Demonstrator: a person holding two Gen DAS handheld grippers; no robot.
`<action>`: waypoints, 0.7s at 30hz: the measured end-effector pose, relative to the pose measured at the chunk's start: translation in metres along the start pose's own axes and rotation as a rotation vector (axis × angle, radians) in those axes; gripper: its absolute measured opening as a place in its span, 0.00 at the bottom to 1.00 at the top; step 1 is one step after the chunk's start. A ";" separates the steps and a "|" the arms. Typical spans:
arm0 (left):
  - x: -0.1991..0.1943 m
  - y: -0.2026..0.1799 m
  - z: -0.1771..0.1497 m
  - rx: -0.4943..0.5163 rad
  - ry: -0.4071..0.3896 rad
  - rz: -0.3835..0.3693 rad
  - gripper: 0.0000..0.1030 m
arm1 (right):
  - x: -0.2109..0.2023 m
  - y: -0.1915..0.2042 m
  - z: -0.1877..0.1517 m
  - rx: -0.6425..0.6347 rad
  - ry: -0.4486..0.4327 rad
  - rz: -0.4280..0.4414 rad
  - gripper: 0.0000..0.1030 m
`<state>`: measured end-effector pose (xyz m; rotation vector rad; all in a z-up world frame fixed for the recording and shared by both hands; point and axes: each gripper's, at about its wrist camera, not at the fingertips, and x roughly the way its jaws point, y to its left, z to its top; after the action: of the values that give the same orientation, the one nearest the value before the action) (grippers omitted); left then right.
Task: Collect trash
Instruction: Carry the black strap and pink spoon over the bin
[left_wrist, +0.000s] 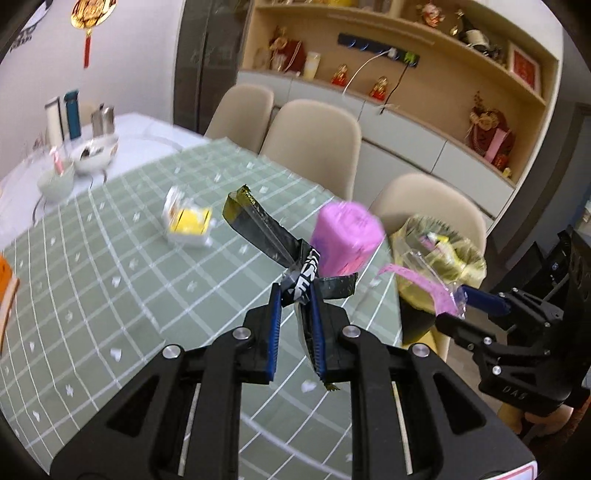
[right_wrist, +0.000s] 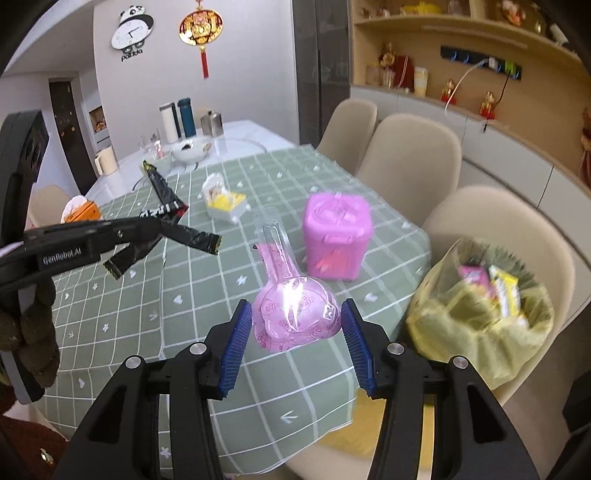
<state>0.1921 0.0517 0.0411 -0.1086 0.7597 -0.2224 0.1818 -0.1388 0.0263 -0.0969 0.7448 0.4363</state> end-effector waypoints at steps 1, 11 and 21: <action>-0.001 -0.004 0.005 0.008 -0.011 -0.004 0.14 | -0.004 -0.004 0.003 0.000 -0.011 -0.005 0.46; 0.002 -0.058 0.052 0.000 -0.110 -0.094 0.14 | -0.050 -0.071 0.027 0.050 -0.122 -0.079 0.46; 0.054 -0.138 0.072 -0.027 -0.089 -0.238 0.14 | -0.082 -0.171 0.019 0.083 -0.168 -0.177 0.46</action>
<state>0.2579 -0.0940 0.0818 -0.2337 0.6605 -0.4309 0.2118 -0.3175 0.0837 -0.0474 0.5825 0.2406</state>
